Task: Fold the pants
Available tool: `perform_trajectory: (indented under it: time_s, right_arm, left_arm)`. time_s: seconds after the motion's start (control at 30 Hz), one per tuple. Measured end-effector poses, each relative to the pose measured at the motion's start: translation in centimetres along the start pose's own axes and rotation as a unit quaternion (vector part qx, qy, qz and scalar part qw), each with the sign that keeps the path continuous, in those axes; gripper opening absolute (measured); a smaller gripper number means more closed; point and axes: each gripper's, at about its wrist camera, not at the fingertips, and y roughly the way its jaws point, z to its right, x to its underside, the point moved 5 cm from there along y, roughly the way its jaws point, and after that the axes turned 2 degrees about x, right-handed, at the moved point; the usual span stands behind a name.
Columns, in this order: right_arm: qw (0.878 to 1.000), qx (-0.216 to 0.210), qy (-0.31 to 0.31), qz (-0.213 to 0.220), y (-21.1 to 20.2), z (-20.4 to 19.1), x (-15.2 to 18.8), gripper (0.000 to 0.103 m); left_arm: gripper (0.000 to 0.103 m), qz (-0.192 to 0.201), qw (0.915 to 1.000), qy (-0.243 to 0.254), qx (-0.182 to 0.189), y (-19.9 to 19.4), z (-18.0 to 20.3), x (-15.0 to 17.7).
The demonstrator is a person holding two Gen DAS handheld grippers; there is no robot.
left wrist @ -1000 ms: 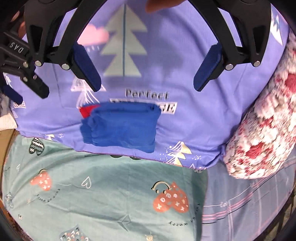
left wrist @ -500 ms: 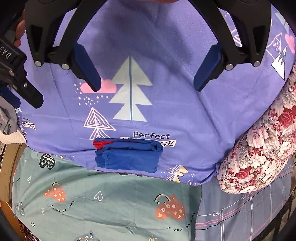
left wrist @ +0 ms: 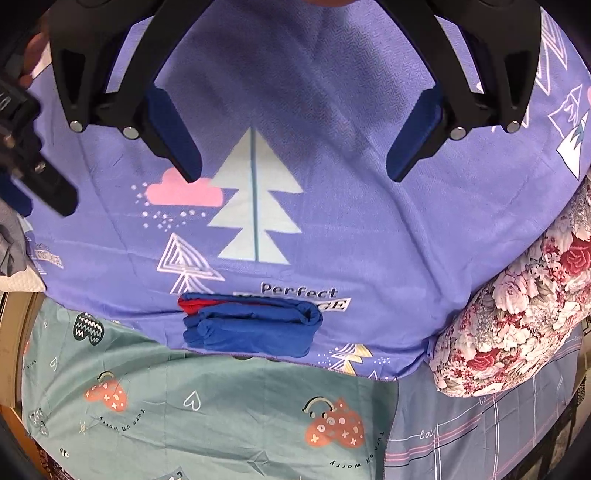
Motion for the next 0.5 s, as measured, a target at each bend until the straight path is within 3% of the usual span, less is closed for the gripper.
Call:
perform_trajectory:
  time_s: [0.2,0.5]
  right_arm:
    - [0.999,0.019,-0.025,-0.004,0.6,-0.5,0.6,0.102]
    - [0.999,0.016,-0.031,-0.023,1.5,-1.0,1.3,0.102]
  left_arm:
    - [0.101,-0.026,0.9984,-0.046,0.018,1.3,-2.0,0.8]
    - [0.101,-0.028,0.9994,-0.012,0.014,1.0,-0.9,0.7]
